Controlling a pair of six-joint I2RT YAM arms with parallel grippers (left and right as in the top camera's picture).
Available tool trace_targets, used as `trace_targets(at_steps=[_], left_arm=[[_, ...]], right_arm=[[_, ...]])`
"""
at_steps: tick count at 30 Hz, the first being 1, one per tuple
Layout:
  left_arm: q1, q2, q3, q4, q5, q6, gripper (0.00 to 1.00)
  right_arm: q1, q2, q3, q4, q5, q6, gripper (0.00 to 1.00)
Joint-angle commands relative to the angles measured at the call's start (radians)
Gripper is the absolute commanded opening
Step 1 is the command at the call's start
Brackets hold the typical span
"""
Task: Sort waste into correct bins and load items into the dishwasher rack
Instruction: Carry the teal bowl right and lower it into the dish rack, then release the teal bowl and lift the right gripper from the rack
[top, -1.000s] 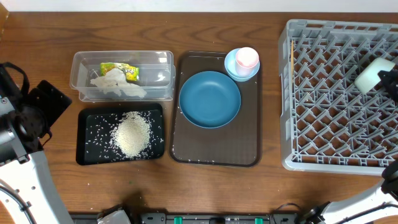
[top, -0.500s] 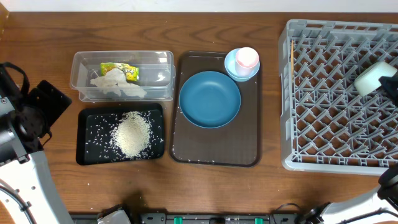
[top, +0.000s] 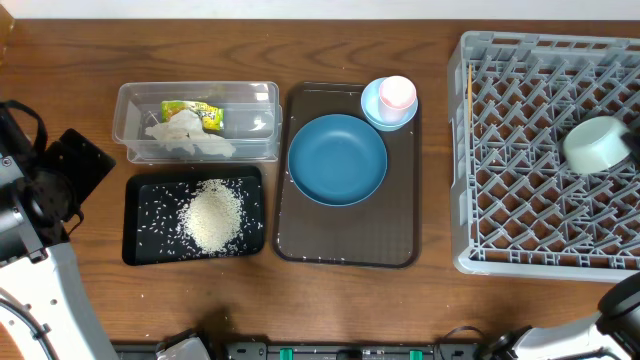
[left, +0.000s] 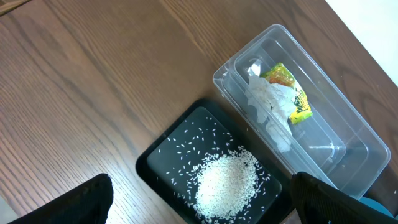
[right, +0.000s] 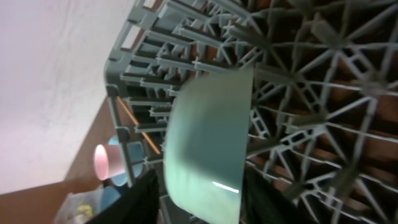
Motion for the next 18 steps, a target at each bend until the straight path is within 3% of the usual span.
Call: trace_targets(at_steps=[1, 11, 18], left_arm=[[0.005, 0.003, 0.006, -0.001, -0.009, 0.003, 0.93], [0.005, 0.003, 0.006, -0.001, -0.009, 0.003, 0.93], [0.005, 0.003, 0.006, -0.001, -0.009, 0.003, 0.93]], right_arm=[[-0.004, -0.076, -0.005, -0.003, 0.07, 0.018, 0.45], [0.005, -0.217, -0.005, -0.018, 0.146, 0.038, 0.46], [0.09, -0.282, -0.005, -0.034, 0.225, 0.039, 0.45]])
